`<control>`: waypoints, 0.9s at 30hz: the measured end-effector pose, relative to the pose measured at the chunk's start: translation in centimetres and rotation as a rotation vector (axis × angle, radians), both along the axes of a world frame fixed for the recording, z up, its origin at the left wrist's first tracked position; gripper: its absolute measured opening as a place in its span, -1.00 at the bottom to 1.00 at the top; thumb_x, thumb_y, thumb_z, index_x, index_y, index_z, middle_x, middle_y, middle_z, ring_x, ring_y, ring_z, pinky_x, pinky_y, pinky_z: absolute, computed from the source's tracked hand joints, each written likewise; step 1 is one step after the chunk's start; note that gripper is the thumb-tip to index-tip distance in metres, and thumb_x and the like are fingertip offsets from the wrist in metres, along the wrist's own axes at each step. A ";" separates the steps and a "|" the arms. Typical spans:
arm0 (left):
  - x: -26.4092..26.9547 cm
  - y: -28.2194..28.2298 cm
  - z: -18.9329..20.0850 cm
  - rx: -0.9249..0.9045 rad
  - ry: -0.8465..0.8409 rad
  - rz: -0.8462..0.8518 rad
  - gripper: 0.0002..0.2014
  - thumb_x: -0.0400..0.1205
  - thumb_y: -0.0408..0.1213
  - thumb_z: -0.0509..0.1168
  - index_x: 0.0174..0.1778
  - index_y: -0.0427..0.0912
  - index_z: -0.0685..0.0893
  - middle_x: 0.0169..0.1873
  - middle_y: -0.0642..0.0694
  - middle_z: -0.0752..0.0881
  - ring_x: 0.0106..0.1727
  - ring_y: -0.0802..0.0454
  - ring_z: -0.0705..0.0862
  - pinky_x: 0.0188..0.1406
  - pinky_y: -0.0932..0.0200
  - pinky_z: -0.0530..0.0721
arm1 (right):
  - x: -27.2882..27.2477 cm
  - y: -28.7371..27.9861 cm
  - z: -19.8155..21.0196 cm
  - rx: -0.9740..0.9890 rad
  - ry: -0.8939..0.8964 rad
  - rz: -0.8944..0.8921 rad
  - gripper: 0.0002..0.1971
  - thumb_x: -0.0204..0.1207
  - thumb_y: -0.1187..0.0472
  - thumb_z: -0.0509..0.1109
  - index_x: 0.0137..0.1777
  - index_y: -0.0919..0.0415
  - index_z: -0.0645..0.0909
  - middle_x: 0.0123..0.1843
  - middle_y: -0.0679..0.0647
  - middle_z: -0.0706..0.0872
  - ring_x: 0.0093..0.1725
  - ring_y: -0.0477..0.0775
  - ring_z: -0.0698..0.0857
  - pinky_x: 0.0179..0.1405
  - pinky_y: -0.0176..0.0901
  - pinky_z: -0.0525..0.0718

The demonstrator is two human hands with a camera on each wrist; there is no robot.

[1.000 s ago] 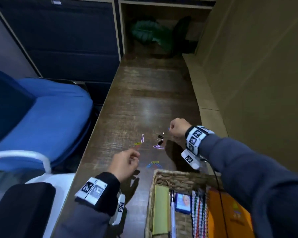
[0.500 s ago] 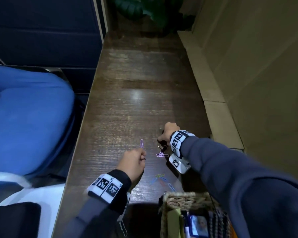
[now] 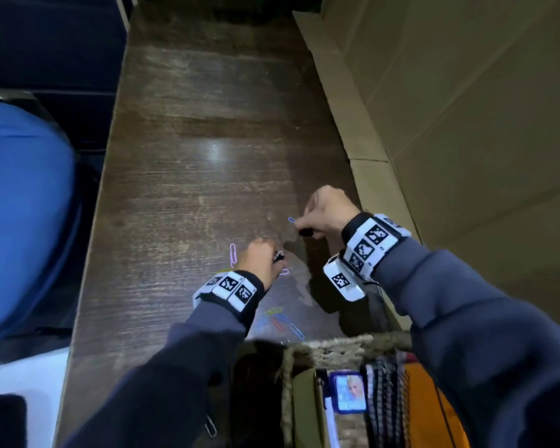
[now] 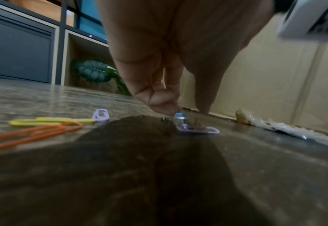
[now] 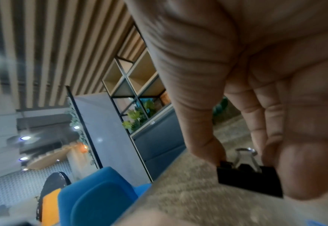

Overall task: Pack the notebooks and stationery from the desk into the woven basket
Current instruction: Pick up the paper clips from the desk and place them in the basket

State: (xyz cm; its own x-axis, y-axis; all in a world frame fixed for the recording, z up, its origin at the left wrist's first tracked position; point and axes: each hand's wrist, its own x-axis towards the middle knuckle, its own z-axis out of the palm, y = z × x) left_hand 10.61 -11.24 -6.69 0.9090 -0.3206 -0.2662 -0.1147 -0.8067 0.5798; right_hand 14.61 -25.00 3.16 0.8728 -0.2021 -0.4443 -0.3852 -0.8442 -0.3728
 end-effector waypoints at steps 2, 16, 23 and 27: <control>0.2 -0.5 0.3 0.057 0.012 -0.030 -0.72 0.56 -0.18 0.35 0.09 -0.30 0.65 0.09 -0.34 0.71 0.15 -0.30 0.68 0.09 -0.02 0.62 | -1.8 -0.4 1.9 0.070 -0.040 -0.003 -0.89 0.20 0.23 0.57 -0.37 0.27 0.76 -0.45 0.15 0.77 -0.40 0.13 0.84 -0.31 -0.07 0.84; -0.3 -0.1 3.4 0.035 -0.087 0.039 -0.79 0.53 -0.25 0.37 0.05 -0.21 0.69 0.00 -0.26 0.78 0.12 -0.24 0.70 0.06 0.00 0.65 | -21.1 -1.7 1.9 -0.008 0.337 0.366 -0.88 0.28 0.18 0.55 -0.28 0.24 0.76 -0.29 0.12 0.82 -0.35 0.00 0.69 -0.33 -0.20 0.65; -3.1 3.1 9.0 -0.239 -0.102 0.100 -0.82 0.45 -0.42 0.37 -0.07 -0.12 0.70 -0.34 -0.03 0.65 -0.34 0.19 0.61 -0.27 0.46 0.47 | -27.9 -0.2 -3.0 -0.246 0.422 0.566 -0.58 0.46 0.34 0.37 -0.49 0.20 0.21 -0.19 0.28 0.54 -0.25 0.17 0.50 -0.41 -0.10 0.44; -8.0 3.4 13.2 -0.230 -0.095 -0.058 -0.83 0.47 -0.42 0.36 -0.15 -0.05 0.66 -0.28 -0.07 0.74 -0.34 0.28 0.67 -0.12 0.34 0.61 | -28.7 -0.2 -4.1 -0.274 0.370 0.553 -0.74 0.49 0.41 0.30 -0.37 0.27 0.32 -0.19 0.22 0.59 -0.12 0.28 0.63 -0.40 -0.13 0.45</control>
State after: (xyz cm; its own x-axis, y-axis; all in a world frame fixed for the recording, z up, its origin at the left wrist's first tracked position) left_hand 2.57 -7.88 6.49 0.9049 -0.4151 -0.0942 -0.2198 -0.6452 0.7318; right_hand -14.05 -25.20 -0.95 0.6812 0.0798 -0.7277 0.0660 -0.9967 -0.0475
